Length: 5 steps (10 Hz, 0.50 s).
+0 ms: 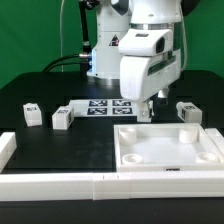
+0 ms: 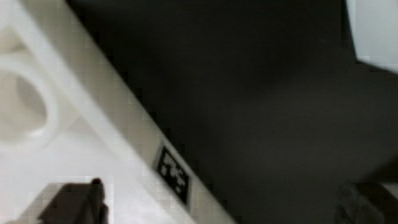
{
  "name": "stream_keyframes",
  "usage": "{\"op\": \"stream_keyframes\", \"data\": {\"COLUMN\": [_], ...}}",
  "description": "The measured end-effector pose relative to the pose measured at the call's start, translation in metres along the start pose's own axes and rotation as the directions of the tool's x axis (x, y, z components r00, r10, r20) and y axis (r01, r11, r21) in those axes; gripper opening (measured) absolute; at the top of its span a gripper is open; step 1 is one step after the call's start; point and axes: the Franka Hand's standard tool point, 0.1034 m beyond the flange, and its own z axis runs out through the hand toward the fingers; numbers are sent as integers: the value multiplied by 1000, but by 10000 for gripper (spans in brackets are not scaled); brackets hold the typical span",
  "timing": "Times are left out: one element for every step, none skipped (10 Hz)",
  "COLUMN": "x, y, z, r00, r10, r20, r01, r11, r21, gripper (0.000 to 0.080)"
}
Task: Assemble one leg
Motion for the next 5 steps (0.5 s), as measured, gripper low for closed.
{"op": "stream_keyframes", "data": {"x": [6,12,16,20,24], "y": [-10,-19,-30,-41,-53], "z": [-2,-2,-2,0,1], "r00": [993,970,933,907,876], "r10": [121,244,360,421,481], "r20": [-4,-12,-15,-18,-17], "r01": [-121,-244,-360,-421,-481], "r11": [993,970,933,907,876], "r21": [0,5,13,18,26], "gripper": [649,649,649,649,649]}}
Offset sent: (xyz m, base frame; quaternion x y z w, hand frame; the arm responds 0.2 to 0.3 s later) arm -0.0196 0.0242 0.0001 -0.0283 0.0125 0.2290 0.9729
